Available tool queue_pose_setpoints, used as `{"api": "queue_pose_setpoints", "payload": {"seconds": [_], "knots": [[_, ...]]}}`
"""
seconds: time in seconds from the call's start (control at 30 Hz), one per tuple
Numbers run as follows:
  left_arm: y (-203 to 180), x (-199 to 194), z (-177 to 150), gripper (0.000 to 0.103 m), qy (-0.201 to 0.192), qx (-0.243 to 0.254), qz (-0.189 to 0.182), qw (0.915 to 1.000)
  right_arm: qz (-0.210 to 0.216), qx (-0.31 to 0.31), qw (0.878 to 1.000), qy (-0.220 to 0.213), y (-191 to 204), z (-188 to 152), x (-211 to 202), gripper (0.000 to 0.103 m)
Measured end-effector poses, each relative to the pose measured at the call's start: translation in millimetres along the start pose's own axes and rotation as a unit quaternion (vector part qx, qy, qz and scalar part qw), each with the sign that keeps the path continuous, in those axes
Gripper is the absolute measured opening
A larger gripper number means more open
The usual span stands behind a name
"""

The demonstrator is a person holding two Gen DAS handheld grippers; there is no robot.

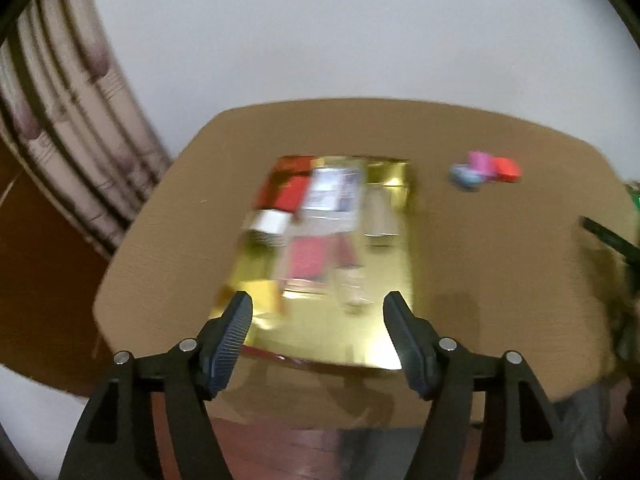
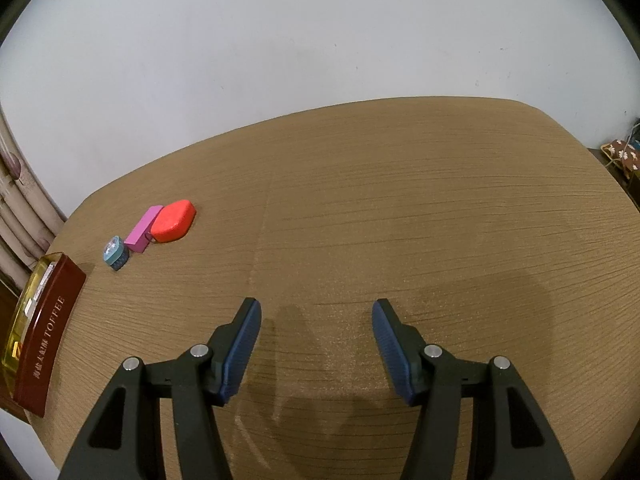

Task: Organize rigid objects
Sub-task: 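Grasp the blue dog-print tin with the right gripper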

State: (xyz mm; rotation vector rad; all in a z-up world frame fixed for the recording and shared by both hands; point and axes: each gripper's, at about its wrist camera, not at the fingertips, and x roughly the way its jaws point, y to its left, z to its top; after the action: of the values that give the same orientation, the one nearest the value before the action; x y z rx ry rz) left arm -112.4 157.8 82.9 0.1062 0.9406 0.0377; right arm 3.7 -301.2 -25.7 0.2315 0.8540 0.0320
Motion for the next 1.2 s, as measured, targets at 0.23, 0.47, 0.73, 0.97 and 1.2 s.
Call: {"api": "queue_pose_setpoints", "payload": {"seconds": [0.23, 0.47, 0.73, 0.97, 1.2], "knots": [[-65.0, -17.0, -46.4, 0.071, 0.002, 0.019, -0.105, 0.9943, -0.005, -0.005, 1.0, 0.004, 3.5, 0.1, 3.4, 0.06], [-66.4, -12.4, -99.0, 0.072, 0.001, 0.016, -0.077, 0.9969, 0.052, -0.125, 0.99, 0.031, 58.1, 7.4, 0.0, 0.06], [-39.9, -9.5, -126.9, 0.073, -0.019, -0.022, -0.032, 0.9991, 0.16, -0.328, 0.927, 0.093, 203.9, 48.2, 12.1, 0.06], [-27.8, -4.2, -124.5, 0.075, -0.02, -0.025, -0.028, 0.9991, 0.133, -0.401, 0.897, 0.131, 261.3, 55.3, 60.3, 0.06], [-20.5, 8.4, -125.1, 0.076, 0.004, -0.033, -0.031, 0.999, 0.115, -0.416, 0.889, 0.151, 275.5, 61.9, 95.1, 0.059]]}}
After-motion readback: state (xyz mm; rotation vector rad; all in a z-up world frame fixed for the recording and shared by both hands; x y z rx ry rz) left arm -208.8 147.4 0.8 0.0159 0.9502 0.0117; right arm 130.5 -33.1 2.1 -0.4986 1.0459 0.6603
